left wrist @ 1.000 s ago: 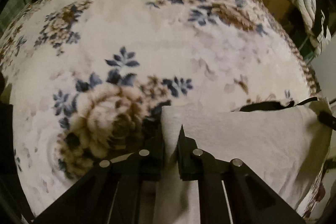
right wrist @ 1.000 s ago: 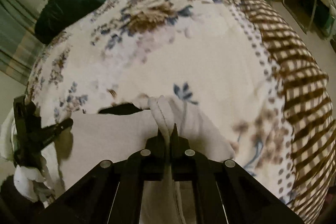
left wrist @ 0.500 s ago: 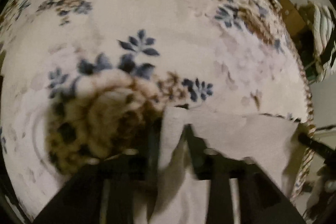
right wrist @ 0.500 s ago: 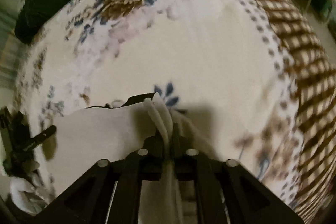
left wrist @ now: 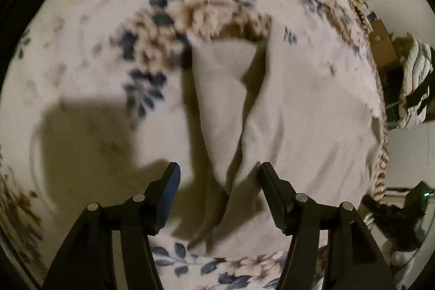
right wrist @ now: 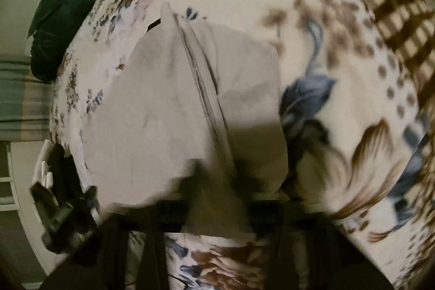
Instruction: Fold small clothes
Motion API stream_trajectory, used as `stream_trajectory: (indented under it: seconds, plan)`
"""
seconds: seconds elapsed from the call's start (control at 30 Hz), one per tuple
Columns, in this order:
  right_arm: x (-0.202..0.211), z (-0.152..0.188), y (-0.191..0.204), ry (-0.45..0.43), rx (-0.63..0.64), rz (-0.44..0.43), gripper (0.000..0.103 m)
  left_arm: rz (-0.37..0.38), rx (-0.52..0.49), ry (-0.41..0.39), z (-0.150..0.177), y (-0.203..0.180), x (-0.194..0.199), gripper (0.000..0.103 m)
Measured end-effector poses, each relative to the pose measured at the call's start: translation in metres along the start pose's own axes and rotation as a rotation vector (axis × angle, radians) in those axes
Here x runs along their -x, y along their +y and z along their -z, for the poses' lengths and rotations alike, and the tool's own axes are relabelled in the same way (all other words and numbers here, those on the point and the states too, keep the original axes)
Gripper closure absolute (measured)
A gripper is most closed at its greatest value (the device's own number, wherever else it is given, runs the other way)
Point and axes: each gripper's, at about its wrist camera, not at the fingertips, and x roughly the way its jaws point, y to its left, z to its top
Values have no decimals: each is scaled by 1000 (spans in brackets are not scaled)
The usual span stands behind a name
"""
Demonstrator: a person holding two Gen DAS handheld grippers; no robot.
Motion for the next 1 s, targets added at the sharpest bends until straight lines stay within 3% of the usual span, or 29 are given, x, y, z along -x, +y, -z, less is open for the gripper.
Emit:
stream_trajectory:
  seconds: [0.17, 0.33, 0.37, 0.4, 0.43, 0.5, 0.53, 0.6, 0.7, 0.83, 1.0]
  plan:
    - [24, 15, -7, -109, -4, 83, 99, -61, -74, 1, 1, -6, -13, 43]
    - [16, 9, -25, -60, -59, 86, 98, -56, -85, 5, -4, -8, -1, 43]
    - [14, 9, -25, -45, -69, 63, 96, -50, -75, -5, -2, -6, 7, 44]
    - [16, 12, -26, -24, -99, 23, 83, -29, -48, -20, 3, -2, 20, 45]
    - [19, 14, -28, -17, -120, 10, 64, -11, -22, -34, 10, 3, 29, 45]
    - [34, 29, -33, -61, -177, -40, 47, 31, 59, -55, 30, 17, 49, 45]
    - [39, 36, -36, -75, -201, -67, 44, 54, 99, -51, 39, 24, 52, 44]
    - [37, 57, -43, -62, -269, -152, 39, 128, 206, -7, 60, 37, 47, 44]
    - [10, 79, -49, -17, -359, -255, 38, 301, 367, 71, 85, 44, 15, 44]
    - [-31, 88, -57, -50, -480, -411, 38, 458, 479, 48, 84, 32, -20, 44]
    - [-55, 83, -59, -128, -561, -558, 35, 452, 540, 14, 58, 22, -47, 44]
